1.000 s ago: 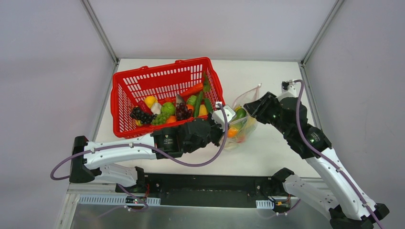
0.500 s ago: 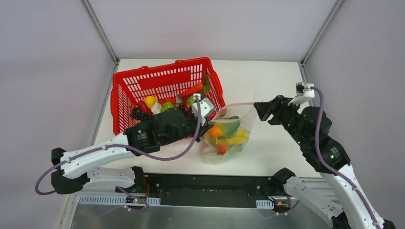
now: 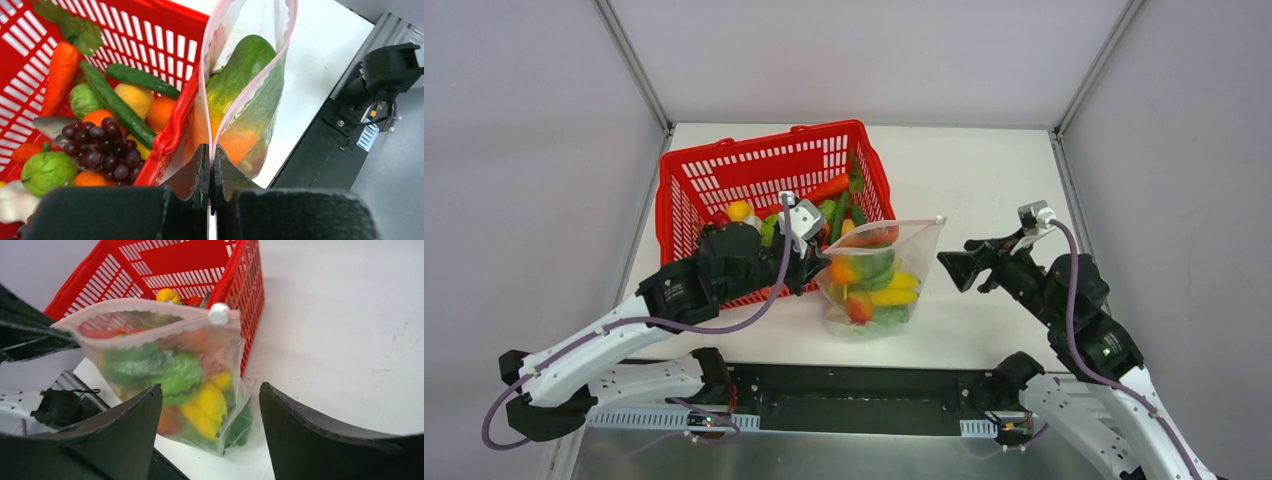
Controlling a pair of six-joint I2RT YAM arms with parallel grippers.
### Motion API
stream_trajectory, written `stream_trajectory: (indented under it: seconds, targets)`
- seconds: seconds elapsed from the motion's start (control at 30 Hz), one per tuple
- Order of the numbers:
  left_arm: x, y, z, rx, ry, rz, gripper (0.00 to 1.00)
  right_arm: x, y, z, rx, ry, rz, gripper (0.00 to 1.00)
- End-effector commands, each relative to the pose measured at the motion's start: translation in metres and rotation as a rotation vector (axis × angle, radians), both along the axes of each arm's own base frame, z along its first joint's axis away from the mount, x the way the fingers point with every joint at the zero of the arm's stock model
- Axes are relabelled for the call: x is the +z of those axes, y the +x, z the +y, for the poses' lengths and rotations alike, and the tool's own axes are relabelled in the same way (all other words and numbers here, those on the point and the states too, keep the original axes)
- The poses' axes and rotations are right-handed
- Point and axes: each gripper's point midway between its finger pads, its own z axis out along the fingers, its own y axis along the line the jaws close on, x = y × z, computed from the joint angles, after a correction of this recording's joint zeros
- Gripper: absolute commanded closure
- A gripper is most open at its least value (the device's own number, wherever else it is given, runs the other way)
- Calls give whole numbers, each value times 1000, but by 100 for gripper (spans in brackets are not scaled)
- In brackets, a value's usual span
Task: Place the food in the zip-top bag and seal the zipper
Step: Adjust the zipper food storage bag at the center of the board.
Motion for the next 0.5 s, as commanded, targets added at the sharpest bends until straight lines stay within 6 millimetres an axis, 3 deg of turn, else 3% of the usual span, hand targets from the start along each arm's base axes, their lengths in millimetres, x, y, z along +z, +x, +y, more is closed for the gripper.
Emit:
stream_trajectory:
  seconds: [0.0,0.13,0.3,0.47]
  targets:
    - [17,4,8,35,-82,-8,100,24,-21,15,135,98,-100,25]
    - [15,-5,-1,-61,-60,-28,100,10,-36,28,264,81,-117,21]
    - [19,-6,10,-69,-28,-69,100,-17,-26,41,311,9,-94,18]
    - [11,2,25,-37,27,-89,100,1,-20,52,336,65,-135,18]
